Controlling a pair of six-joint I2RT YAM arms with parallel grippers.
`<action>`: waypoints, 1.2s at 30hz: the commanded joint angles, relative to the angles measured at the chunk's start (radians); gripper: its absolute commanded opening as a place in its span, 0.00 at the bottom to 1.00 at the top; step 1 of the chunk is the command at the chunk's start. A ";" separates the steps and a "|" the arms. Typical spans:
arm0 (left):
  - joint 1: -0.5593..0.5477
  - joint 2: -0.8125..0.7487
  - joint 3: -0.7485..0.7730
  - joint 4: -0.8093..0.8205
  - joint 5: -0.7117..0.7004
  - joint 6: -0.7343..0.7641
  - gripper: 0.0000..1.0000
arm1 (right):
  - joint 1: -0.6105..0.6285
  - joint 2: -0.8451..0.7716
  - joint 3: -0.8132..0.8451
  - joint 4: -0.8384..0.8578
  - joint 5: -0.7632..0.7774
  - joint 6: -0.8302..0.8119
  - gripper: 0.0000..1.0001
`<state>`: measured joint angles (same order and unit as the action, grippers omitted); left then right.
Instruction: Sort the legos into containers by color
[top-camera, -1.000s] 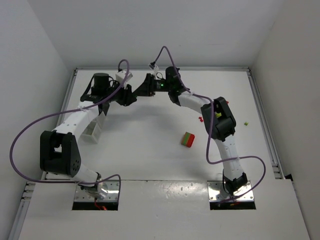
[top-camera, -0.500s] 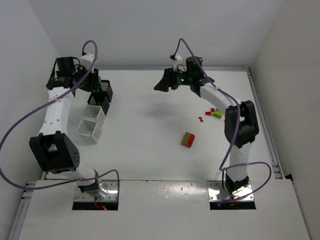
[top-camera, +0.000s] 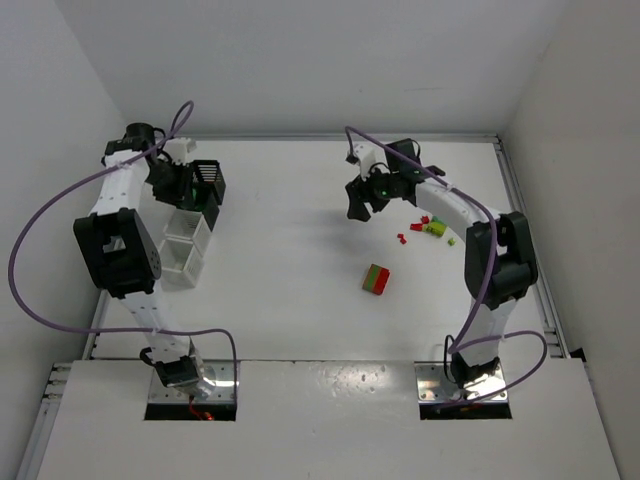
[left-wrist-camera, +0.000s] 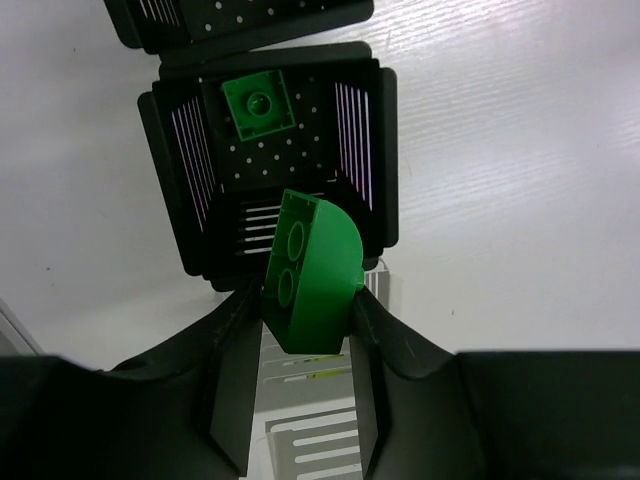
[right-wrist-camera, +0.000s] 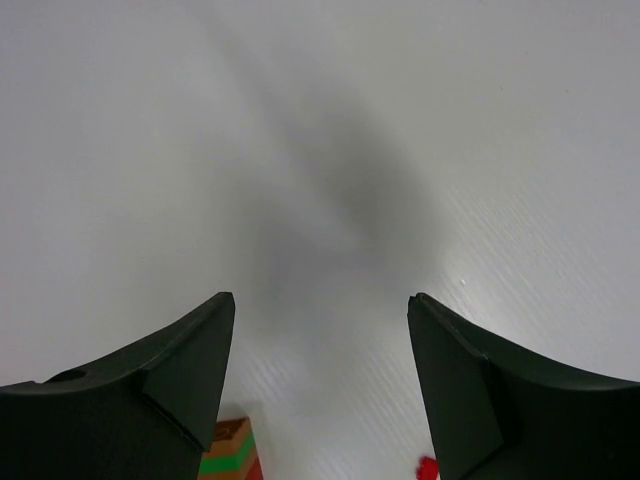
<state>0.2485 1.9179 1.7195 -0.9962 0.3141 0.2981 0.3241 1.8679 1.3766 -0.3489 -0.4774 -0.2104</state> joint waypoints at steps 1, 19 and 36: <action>-0.022 -0.023 0.055 -0.004 -0.017 -0.013 0.23 | -0.025 -0.053 0.001 -0.019 0.022 -0.070 0.70; -0.031 -0.095 0.094 0.125 0.037 -0.074 0.66 | -0.091 -0.151 -0.142 -0.175 -0.047 -0.243 0.59; -0.212 -0.376 -0.221 0.309 0.095 -0.131 1.00 | 0.050 -0.234 -0.349 -0.289 0.062 -0.244 0.76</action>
<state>0.0338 1.5810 1.5169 -0.7483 0.4137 0.1875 0.3470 1.6890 1.0512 -0.6807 -0.4660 -0.4904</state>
